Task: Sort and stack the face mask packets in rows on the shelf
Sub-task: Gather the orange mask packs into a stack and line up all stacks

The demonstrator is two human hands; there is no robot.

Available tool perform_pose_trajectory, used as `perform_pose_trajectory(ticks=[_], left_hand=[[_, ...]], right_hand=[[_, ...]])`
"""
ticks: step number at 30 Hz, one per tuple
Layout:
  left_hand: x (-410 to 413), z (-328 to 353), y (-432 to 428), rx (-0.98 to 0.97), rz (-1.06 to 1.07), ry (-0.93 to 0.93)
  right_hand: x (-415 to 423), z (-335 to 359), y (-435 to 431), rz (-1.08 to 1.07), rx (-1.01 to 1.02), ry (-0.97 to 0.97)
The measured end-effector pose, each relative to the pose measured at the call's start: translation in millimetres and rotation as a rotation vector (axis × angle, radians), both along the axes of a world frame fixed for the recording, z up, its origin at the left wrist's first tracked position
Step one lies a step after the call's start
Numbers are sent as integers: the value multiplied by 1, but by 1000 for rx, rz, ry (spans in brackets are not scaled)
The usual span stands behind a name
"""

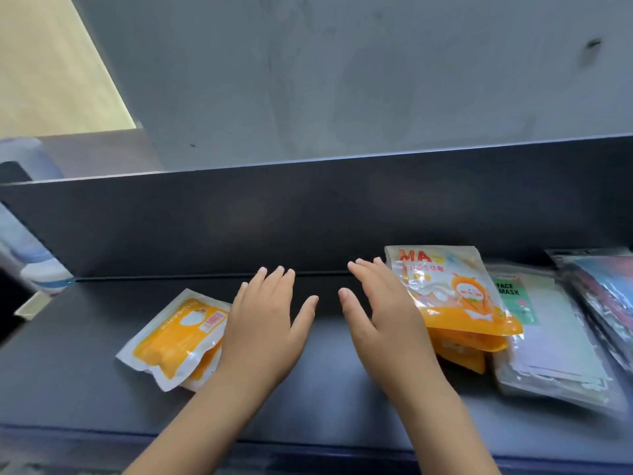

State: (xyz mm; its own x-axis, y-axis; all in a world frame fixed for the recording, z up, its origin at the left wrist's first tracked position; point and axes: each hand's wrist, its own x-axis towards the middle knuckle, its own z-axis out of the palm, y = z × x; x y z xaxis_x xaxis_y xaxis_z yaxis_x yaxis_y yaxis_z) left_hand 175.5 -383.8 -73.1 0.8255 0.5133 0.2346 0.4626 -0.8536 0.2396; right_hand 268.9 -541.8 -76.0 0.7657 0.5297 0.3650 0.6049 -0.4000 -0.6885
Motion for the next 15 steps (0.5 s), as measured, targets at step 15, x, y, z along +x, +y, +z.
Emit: perform_pose_trajectory(ticks=[15], left_hand=[[-32,-1,74,-132,237,-15]], right_hand=[[-27,-21,63,163,-177,249]])
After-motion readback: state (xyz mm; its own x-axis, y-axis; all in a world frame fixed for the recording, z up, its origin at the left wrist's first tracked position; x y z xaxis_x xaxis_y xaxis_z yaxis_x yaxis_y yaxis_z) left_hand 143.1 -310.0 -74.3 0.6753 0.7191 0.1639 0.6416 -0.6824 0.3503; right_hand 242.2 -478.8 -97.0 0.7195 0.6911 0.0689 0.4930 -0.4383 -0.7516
